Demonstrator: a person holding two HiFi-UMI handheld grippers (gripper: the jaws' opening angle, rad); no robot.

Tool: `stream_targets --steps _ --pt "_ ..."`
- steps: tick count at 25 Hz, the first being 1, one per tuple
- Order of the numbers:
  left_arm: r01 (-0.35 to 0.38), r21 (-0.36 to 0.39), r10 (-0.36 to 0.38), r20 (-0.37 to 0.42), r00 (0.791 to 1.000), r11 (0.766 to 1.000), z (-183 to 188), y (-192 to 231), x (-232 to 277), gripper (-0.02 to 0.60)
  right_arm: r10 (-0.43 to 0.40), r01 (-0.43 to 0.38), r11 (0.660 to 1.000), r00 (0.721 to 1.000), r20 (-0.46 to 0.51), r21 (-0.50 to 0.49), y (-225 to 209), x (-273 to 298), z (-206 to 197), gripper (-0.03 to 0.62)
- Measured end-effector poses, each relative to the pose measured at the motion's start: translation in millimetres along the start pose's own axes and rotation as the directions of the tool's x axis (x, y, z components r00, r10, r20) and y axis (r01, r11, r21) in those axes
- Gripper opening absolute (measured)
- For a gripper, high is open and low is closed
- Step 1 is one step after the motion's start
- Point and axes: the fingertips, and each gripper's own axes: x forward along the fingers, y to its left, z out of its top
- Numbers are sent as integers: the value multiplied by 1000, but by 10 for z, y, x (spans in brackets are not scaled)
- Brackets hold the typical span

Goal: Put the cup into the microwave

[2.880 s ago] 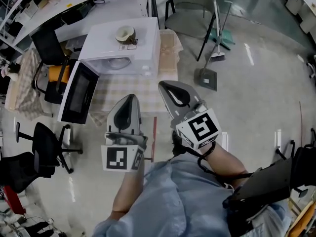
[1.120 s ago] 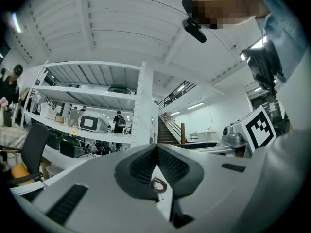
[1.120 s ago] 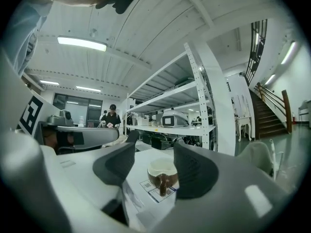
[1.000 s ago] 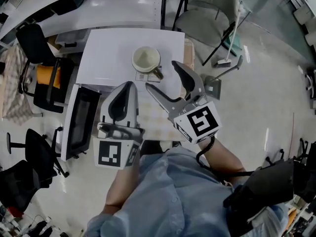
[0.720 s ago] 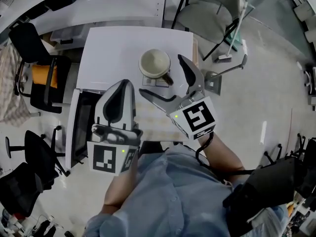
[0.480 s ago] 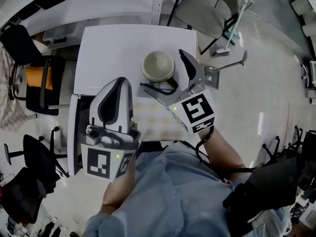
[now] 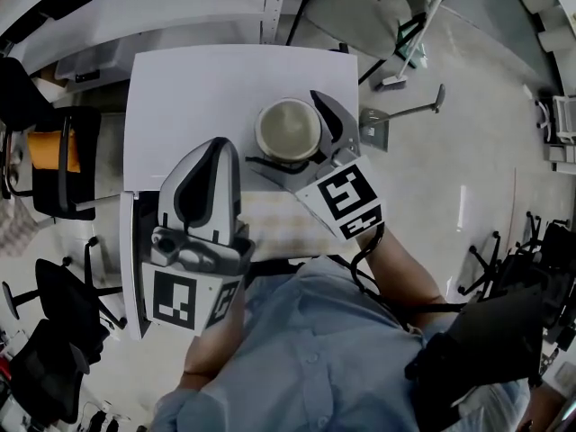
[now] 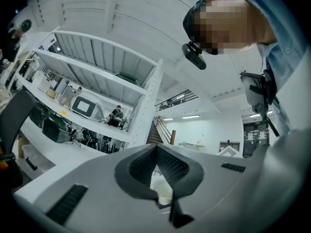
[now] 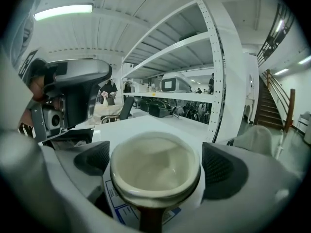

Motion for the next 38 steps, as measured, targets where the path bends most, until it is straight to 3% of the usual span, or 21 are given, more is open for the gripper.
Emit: stream_targets --steps 5,26,38 --pt "4 -14 -4 -7 1000 1000 -16 64 68 5 10 -10 1000 999 -41 -3 -30 77 -84 554" --pt "-4 -17 4 -13 1000 1000 -27 92 72 5 71 -70 997 997 -40 14 -25 126 -118 534" --pt "-7 -6 7 -18 1000 1000 -32 98 -9 5 34 -34 999 998 -44 14 -44 158 -123 532"
